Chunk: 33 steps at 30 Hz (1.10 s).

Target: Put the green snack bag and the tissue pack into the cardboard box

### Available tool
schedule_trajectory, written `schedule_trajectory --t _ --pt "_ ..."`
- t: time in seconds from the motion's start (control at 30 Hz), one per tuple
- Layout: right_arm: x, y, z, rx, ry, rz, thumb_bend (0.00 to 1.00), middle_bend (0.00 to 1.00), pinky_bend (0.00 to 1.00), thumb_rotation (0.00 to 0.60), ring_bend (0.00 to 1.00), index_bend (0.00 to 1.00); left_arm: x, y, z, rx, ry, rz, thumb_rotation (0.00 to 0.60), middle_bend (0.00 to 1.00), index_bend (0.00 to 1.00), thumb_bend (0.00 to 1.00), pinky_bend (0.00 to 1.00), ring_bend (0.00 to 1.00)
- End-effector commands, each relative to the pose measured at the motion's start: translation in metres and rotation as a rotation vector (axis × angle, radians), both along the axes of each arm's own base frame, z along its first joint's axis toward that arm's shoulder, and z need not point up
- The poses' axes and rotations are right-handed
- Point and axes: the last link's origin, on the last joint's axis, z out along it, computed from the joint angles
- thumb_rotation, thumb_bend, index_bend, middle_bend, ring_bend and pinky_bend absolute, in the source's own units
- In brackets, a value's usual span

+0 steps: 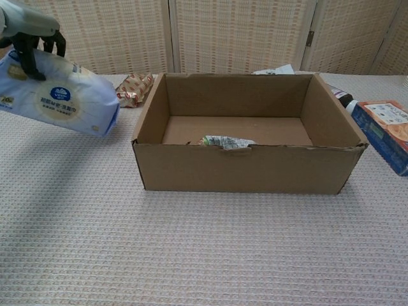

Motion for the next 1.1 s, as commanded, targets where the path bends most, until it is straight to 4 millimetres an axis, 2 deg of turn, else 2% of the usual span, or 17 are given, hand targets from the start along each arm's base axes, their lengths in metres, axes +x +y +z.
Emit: schedule_trajectory --t 0.03,0.3,0.7,0.87,1.1 --pt "0.001 0.000 0.001 0.000 -0.004 0.004 0.04 0.00 0.00 0.600 0.00 0.18 0.017 0.000 0.016 0.023 0.024 -0.044 0.600 0.76 0.77 0.43 0.74 0.66" --pt "0.002 0.002 0.003 -0.001 -0.014 0.013 0.04 0.00 0.00 0.600 0.00 0.17 0.056 -0.006 0.033 0.039 -0.050 -0.159 0.600 0.86 0.81 0.47 0.82 0.75" --pt "0.001 0.001 0.006 -0.004 -0.018 0.007 0.04 0.00 0.00 0.600 0.00 0.17 0.140 -0.009 0.046 0.108 -0.058 -0.367 0.600 0.86 0.81 0.47 0.82 0.75" --pt "0.000 0.000 0.008 -0.010 -0.021 -0.002 0.04 0.00 0.00 0.600 0.00 0.17 0.177 -0.019 0.033 0.076 -0.148 -0.400 0.600 0.86 0.81 0.47 0.82 0.75" --pt "0.000 0.000 0.006 0.003 -0.031 -0.001 0.04 0.00 0.00 0.600 0.00 0.17 0.232 -0.046 -0.010 -0.022 -0.287 -0.437 0.600 0.86 0.81 0.48 0.82 0.75"
